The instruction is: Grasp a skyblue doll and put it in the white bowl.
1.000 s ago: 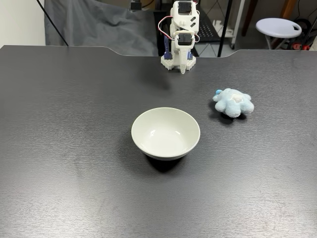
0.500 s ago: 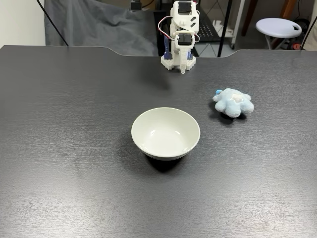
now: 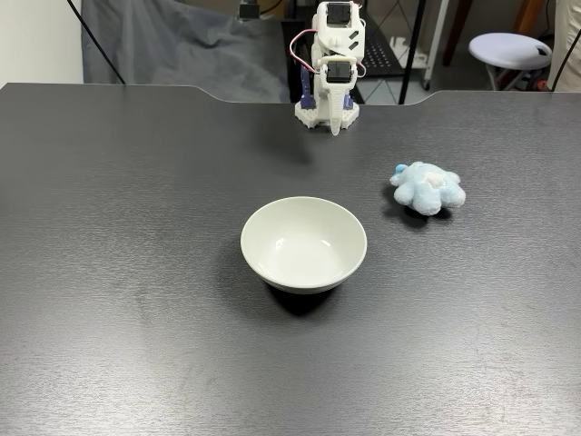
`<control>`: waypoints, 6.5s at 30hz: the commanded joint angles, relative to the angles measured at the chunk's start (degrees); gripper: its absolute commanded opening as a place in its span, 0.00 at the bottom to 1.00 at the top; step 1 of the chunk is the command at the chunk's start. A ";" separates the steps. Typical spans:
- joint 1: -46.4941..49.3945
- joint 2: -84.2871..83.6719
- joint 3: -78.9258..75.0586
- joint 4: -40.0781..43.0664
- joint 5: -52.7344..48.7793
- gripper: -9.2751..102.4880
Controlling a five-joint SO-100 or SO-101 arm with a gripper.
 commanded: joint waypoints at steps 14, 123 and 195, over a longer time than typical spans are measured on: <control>2.02 -6.24 -2.20 -10.20 0.18 0.10; -26.63 -92.55 -68.82 -14.33 -42.01 0.56; -25.58 -108.11 -61.79 -23.20 -41.13 0.32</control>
